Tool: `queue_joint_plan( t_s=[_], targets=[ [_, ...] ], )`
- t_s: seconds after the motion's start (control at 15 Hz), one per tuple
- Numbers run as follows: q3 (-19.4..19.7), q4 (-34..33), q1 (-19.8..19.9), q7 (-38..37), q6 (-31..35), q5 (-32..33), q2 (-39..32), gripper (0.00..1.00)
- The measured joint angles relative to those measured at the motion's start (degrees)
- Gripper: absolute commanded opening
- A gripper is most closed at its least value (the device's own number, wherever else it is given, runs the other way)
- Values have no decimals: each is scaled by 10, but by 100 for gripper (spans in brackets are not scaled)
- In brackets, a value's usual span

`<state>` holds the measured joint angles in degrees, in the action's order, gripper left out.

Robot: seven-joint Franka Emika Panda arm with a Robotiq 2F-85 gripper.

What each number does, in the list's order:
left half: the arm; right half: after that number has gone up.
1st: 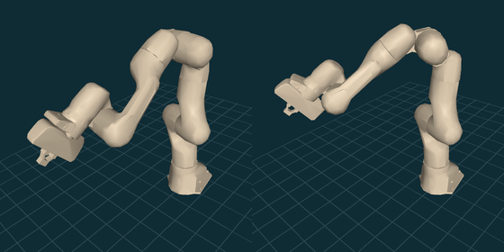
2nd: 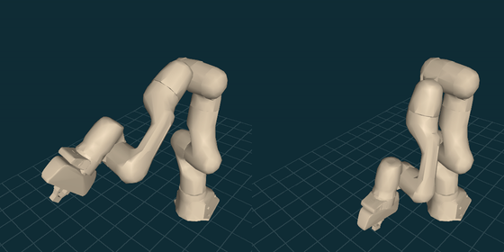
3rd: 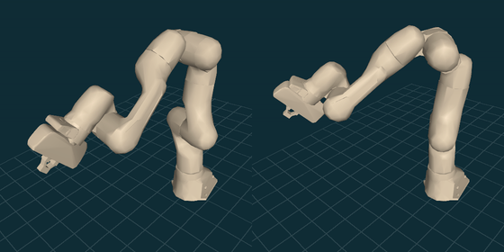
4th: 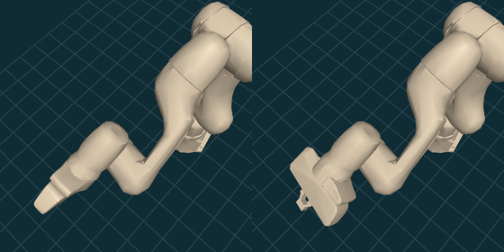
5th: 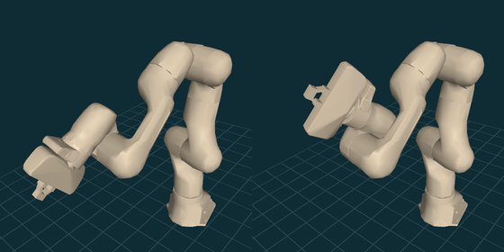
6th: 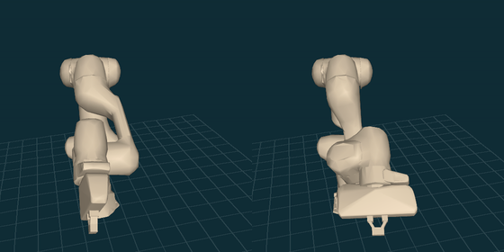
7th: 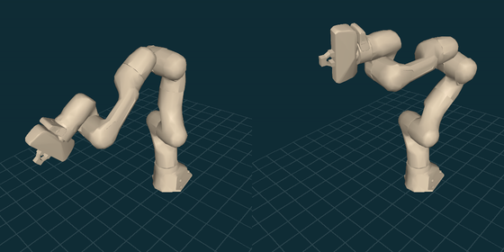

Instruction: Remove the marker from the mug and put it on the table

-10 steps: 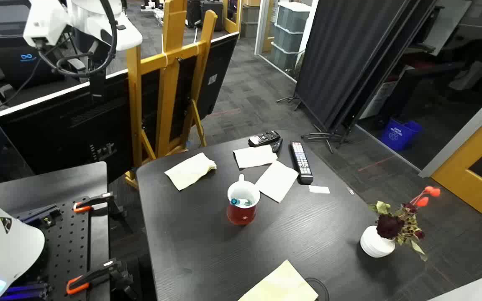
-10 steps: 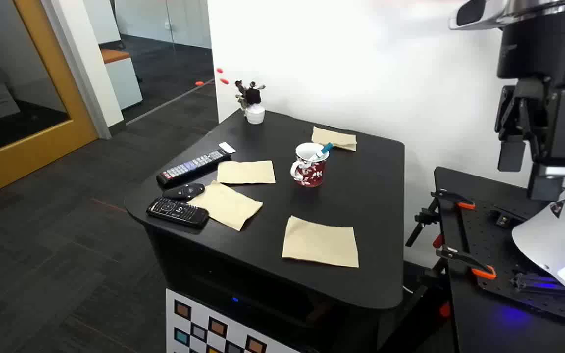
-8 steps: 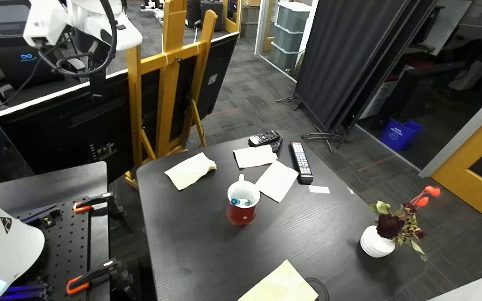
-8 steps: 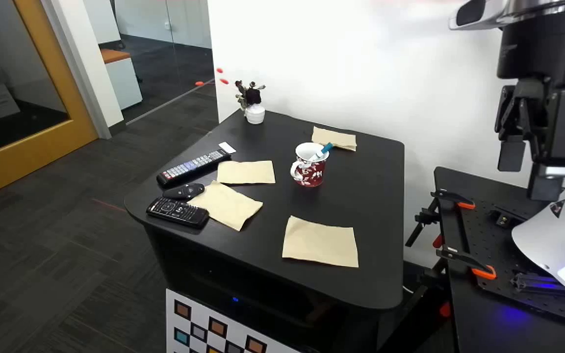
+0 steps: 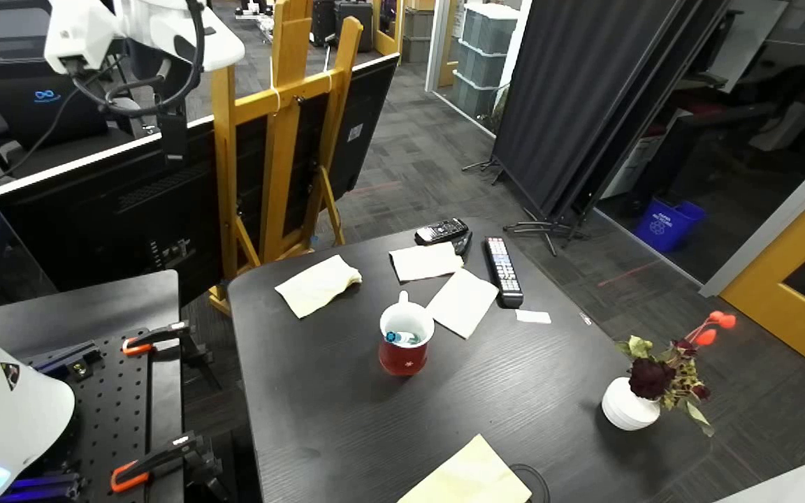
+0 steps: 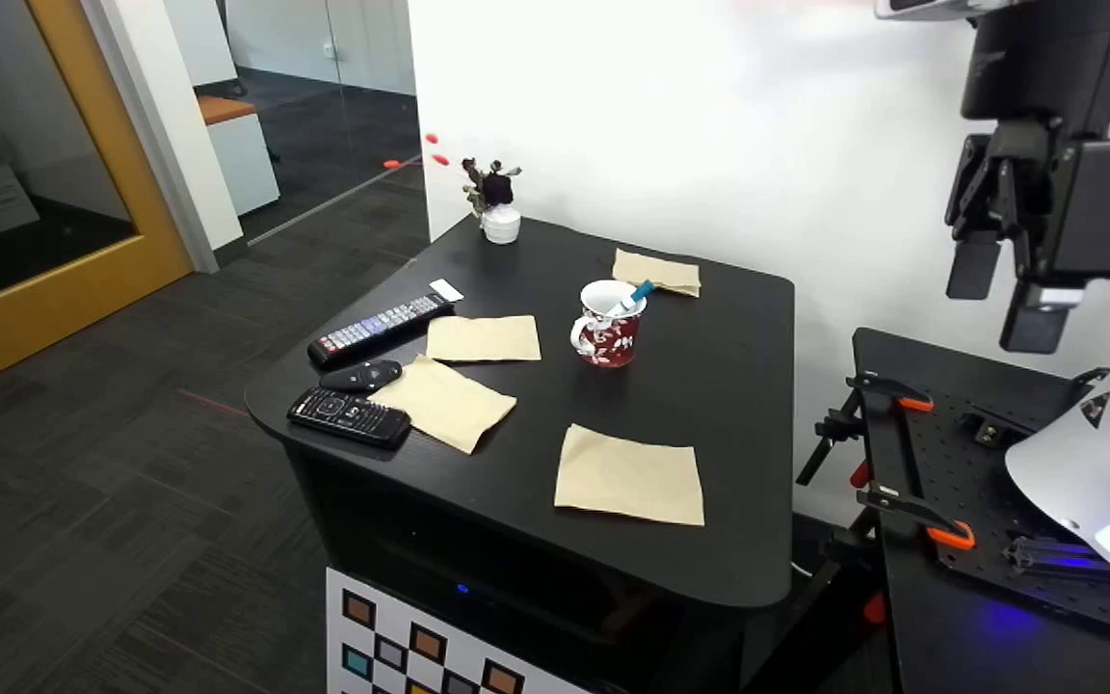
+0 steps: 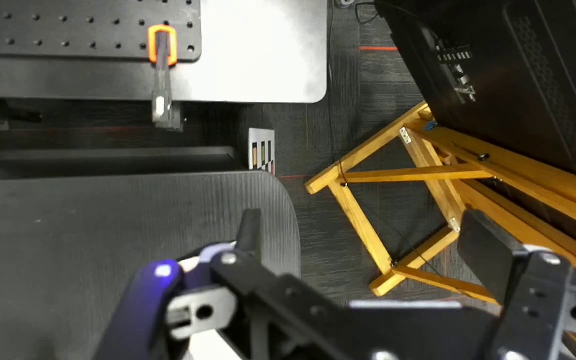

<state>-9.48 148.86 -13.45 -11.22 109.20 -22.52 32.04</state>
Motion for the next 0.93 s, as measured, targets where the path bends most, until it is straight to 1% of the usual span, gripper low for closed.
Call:
queue_joint_plan(
  t_s=[0.13,0.33,0.47,0.67,0.8,0.93],
  targets=[
    [15,-14,15,24,-8,38,11,100],
    [48,-39,45,74,-30,97,25,100],
    [70,-54,64,112,-41,136,27,100],
    [98,-64,85,176,-40,189,23,100],
    [113,-65,93,212,-34,215,18,100],
    [122,-65,96,228,-27,225,11,100]
  ],
)
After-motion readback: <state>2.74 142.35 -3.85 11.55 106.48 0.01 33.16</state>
